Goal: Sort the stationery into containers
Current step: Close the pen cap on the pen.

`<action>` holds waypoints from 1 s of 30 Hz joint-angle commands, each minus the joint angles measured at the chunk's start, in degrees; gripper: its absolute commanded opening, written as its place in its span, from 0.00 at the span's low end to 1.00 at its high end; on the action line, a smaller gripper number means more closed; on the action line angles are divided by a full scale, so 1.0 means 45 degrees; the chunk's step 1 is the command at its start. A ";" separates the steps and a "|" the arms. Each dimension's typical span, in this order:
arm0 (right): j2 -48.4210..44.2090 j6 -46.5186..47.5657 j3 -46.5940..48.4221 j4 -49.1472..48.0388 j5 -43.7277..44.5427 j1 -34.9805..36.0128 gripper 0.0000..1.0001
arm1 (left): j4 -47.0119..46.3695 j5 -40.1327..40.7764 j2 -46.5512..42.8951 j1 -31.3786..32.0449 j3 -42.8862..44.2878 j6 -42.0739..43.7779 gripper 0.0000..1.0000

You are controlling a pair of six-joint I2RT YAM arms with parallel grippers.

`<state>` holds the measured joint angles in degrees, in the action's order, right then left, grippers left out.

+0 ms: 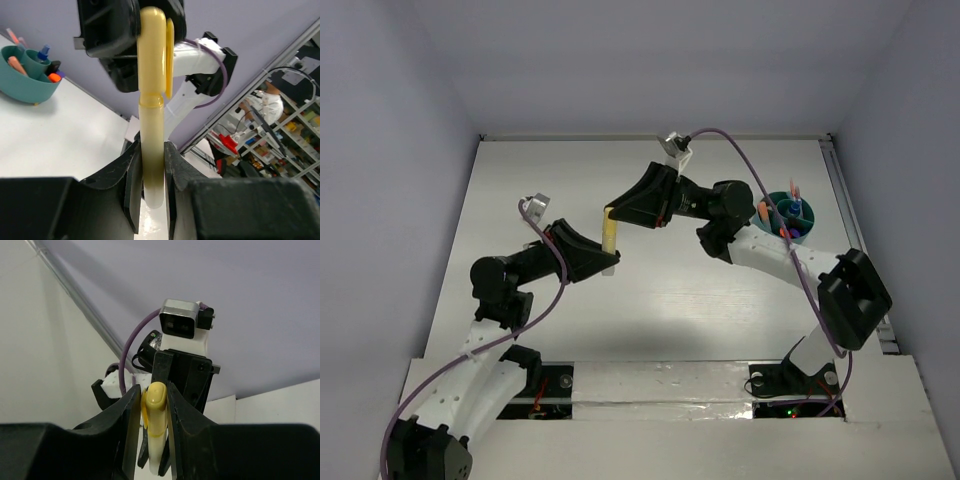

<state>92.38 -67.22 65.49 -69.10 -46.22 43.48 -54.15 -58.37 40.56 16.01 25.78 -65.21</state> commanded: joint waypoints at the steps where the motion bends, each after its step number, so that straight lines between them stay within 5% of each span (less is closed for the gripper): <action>1: -0.0782 0.1596 -0.0043 0.2246 -0.1799 0.0298 0.00 | 0.1387 0.0939 -0.0203 -0.0120 0.0814 0.1404 0.00; 24: -0.1622 0.5444 -0.1427 0.8732 0.0347 0.0589 0.00 | 0.2445 0.1780 -0.0068 -0.0120 0.1028 0.3202 0.00; 30: -0.1642 0.5896 -0.2521 0.8736 0.1344 0.1292 0.00 | 0.2190 0.1818 0.0343 -0.0120 0.1496 0.3299 0.00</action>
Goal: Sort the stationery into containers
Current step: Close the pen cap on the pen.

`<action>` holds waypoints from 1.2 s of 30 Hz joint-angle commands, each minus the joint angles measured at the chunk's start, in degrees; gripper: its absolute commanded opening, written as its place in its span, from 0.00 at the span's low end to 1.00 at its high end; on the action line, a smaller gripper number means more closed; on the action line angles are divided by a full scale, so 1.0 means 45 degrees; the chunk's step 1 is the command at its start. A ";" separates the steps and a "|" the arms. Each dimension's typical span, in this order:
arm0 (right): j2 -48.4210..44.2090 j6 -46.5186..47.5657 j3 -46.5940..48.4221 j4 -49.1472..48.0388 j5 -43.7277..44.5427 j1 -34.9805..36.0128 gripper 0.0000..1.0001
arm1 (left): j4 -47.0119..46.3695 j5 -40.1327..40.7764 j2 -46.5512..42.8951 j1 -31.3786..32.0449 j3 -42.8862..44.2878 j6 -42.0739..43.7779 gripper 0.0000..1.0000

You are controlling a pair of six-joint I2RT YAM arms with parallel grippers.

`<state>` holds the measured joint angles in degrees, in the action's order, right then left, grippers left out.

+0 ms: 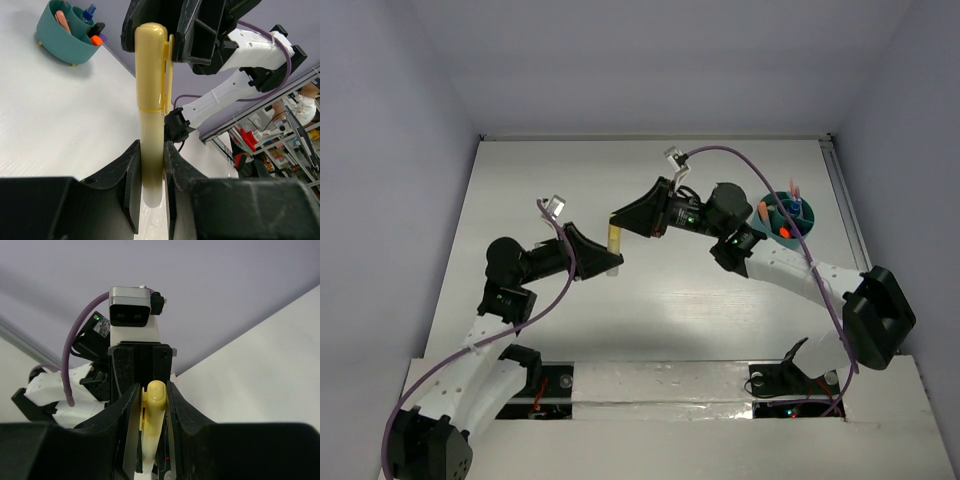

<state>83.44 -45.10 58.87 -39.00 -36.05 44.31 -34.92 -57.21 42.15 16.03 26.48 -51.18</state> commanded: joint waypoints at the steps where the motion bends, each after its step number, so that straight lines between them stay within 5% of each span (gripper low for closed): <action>1: 0.0383 0.0941 -0.1225 0.1892 -0.0837 0.1283 0.00 | -0.2065 0.1580 0.0027 -0.0125 0.1439 0.0297 0.00; 19: 0.0872 0.0160 -0.3940 0.0114 -0.0367 0.2281 0.00 | -0.1850 0.1151 0.0594 -0.1473 0.2358 0.0514 0.00; 36: 0.1245 -0.0212 -0.4137 0.0112 -0.0914 0.3453 0.00 | -0.0797 0.1678 0.0672 -0.1824 0.2612 0.1430 0.00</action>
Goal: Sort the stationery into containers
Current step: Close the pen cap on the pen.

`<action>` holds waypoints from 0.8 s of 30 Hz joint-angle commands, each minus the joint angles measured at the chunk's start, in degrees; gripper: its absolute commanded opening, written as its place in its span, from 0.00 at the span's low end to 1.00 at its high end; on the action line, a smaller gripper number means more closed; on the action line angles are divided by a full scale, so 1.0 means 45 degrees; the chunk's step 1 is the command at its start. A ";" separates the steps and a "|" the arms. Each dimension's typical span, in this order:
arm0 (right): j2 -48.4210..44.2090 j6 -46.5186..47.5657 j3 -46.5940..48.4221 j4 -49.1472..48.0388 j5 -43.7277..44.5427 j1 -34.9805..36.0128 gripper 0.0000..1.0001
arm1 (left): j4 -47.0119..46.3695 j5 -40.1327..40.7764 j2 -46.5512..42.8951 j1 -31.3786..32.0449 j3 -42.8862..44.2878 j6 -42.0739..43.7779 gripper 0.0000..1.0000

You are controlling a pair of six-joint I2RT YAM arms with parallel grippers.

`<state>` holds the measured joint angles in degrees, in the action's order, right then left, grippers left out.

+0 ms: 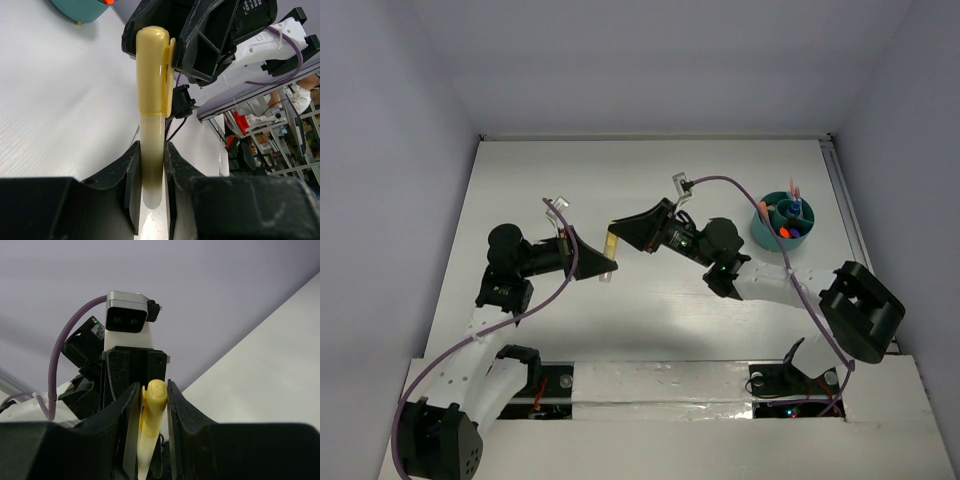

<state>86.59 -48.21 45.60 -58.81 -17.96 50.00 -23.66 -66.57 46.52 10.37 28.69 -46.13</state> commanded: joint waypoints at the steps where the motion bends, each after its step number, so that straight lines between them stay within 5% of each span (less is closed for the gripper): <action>1: 0.0389 0.0536 -0.1286 0.4668 -0.4916 0.2190 0.00 | -0.3239 0.3815 -0.0299 -0.0566 0.2140 0.0367 0.00; 19: 0.0348 0.0986 -0.0895 0.7169 -0.5561 0.3518 0.00 | -0.0895 0.5241 -0.0201 -0.0801 0.2921 0.1930 0.00; 24: -0.0138 0.1217 -0.1112 0.7341 -0.4143 0.3635 0.00 | -0.1089 0.5125 -0.0514 -0.0801 0.2747 0.1873 0.00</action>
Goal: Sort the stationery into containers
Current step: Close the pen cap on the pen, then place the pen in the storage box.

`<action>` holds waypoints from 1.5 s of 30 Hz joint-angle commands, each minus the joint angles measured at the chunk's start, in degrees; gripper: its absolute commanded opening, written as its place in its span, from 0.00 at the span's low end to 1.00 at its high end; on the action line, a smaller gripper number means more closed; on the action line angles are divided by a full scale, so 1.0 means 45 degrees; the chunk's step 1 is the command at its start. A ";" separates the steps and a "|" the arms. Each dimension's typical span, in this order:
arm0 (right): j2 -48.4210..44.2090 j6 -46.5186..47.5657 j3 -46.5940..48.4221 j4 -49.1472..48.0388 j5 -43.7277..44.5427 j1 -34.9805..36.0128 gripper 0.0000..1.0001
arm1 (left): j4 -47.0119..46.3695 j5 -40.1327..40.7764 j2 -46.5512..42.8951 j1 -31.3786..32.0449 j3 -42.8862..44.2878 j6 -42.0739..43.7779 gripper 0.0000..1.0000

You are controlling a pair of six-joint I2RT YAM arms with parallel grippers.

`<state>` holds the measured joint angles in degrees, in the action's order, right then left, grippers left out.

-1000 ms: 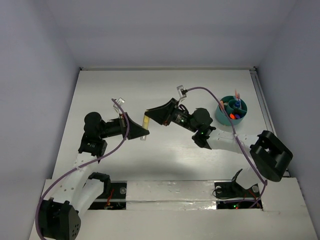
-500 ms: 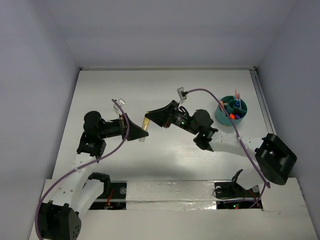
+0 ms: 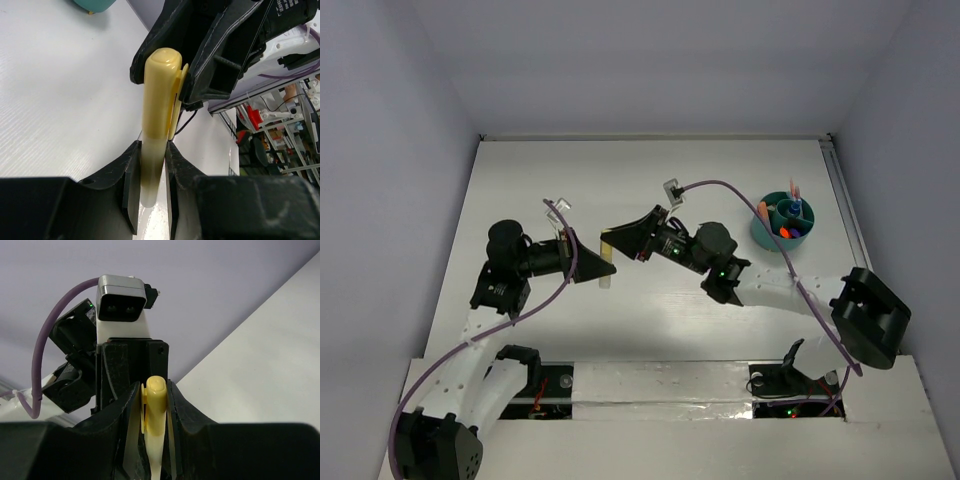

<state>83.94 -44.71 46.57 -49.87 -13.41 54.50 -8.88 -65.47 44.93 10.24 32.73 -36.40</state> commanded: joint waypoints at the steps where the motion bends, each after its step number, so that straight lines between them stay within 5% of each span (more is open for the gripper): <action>1: 0.0351 0.0520 -0.1228 0.5455 -0.4720 0.2519 0.00 | -0.4489 0.4785 -0.0218 -0.0772 0.1732 -0.0386 0.00; 9: 0.0057 -0.0239 -0.0447 0.3388 -0.1650 0.0080 0.00 | -0.3497 0.4472 -0.1389 -0.0772 0.0930 -0.0212 0.04; 12: 0.0369 -0.0533 0.0312 0.3055 -0.1240 -0.0934 0.00 | -0.2482 0.4413 -0.1604 -0.0635 0.0852 0.0275 0.33; 13: 0.0486 -0.0650 0.0509 0.3015 -0.1162 -0.1210 0.00 | -0.2382 0.4393 -0.1644 -0.0500 0.0774 0.0374 0.57; 15: 0.0818 -0.1117 0.0706 0.2336 -0.1141 -0.1738 0.00 | -0.2226 0.4510 -0.1702 -0.0498 0.0715 0.0491 0.80; 16: 0.0935 -0.1255 0.0939 0.2215 -0.1083 -0.2204 0.00 | -0.1954 0.4742 -0.1761 -0.0363 0.0715 0.0763 0.99; 23: 0.1386 -0.1471 0.1235 0.1902 -0.0478 -0.4140 0.00 | -0.0176 0.6110 -0.1917 0.0418 0.1339 0.2346 0.99; 29: -0.0934 -0.0206 0.0219 0.3382 0.0516 -0.5957 0.00 | 0.1387 0.8512 -0.2307 0.1297 0.2003 0.3420 0.99; 34: -0.4192 0.3174 -0.0132 0.7714 0.5857 -0.6622 0.00 | 0.1935 0.9743 -0.2736 0.2253 0.2083 0.4045 0.99; 45: -0.5627 0.6846 -0.0056 0.9011 1.1375 -0.7891 0.00 | 0.2580 1.0291 -0.3538 0.3875 0.1867 0.4398 0.99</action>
<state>57.43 -21.45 45.91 -12.10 27.49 19.84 3.11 -21.06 30.24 26.44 39.86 -18.06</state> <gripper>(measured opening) 0.296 0.990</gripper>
